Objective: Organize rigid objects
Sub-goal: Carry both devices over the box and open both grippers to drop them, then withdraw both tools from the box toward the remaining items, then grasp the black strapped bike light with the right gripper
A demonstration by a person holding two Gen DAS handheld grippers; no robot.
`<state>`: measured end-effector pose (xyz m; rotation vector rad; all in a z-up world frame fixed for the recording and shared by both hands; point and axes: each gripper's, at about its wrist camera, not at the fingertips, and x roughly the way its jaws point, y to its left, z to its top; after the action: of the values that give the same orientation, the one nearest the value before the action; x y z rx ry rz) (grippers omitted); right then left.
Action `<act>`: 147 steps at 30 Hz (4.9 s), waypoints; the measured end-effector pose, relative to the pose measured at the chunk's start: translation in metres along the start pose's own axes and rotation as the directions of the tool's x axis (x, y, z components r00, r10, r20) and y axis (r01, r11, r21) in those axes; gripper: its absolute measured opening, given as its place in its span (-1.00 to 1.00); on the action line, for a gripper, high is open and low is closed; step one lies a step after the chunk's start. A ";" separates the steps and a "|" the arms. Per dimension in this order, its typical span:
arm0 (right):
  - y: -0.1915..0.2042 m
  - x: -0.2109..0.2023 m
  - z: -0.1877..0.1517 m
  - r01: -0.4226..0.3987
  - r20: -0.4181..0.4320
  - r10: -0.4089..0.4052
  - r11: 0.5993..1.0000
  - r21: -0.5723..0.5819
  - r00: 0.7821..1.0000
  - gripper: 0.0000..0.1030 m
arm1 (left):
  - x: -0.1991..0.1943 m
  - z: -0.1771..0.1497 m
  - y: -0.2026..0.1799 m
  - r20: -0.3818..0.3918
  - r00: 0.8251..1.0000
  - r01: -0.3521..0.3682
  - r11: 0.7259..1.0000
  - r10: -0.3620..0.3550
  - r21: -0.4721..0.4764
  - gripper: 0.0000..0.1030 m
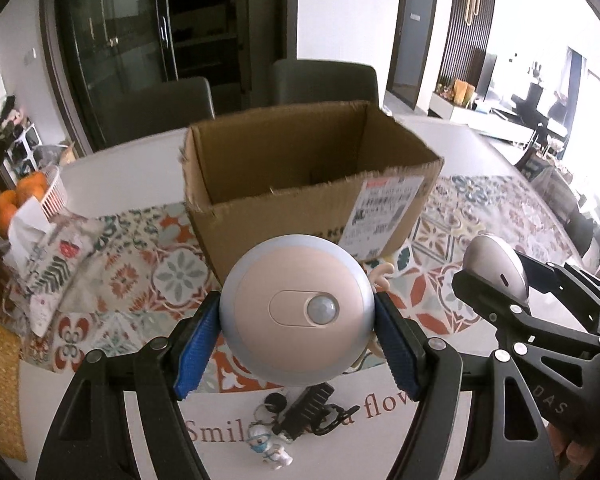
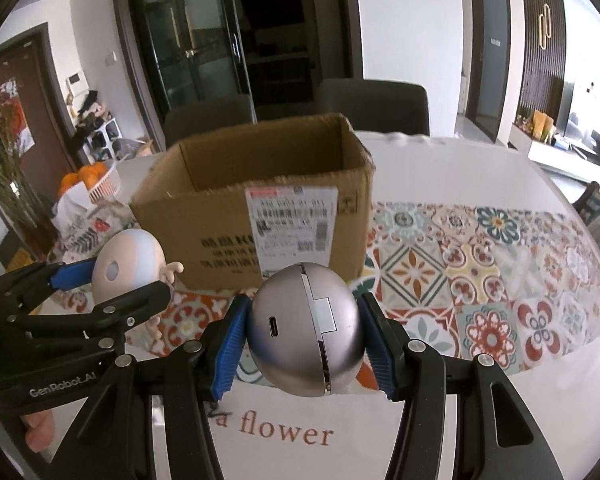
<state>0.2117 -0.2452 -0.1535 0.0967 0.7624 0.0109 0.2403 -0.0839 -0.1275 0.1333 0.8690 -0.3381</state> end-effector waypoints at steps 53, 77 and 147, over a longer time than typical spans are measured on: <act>0.016 0.058 0.150 -0.016 0.050 0.021 0.995 -0.094 0.999 0.06 | 0.036 0.128 0.038 0.000 1.000 -0.012 0.999 0.012 0.037 0.44; -0.002 0.116 0.133 -0.031 -0.128 0.019 0.995 -0.092 0.992 0.06 | 0.079 0.117 0.041 -0.147 0.988 -0.041 0.997 0.050 0.063 0.46; 0.116 0.069 -0.049 -0.270 -0.454 0.094 0.901 -0.339 0.886 0.61 | -0.005 -0.113 0.090 -0.375 0.899 -0.301 0.941 0.226 -0.153 0.99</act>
<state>0.2304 -0.1222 -0.2255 -0.2274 1.1772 0.3819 0.1867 0.0298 -0.1981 0.1187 1.2216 0.0390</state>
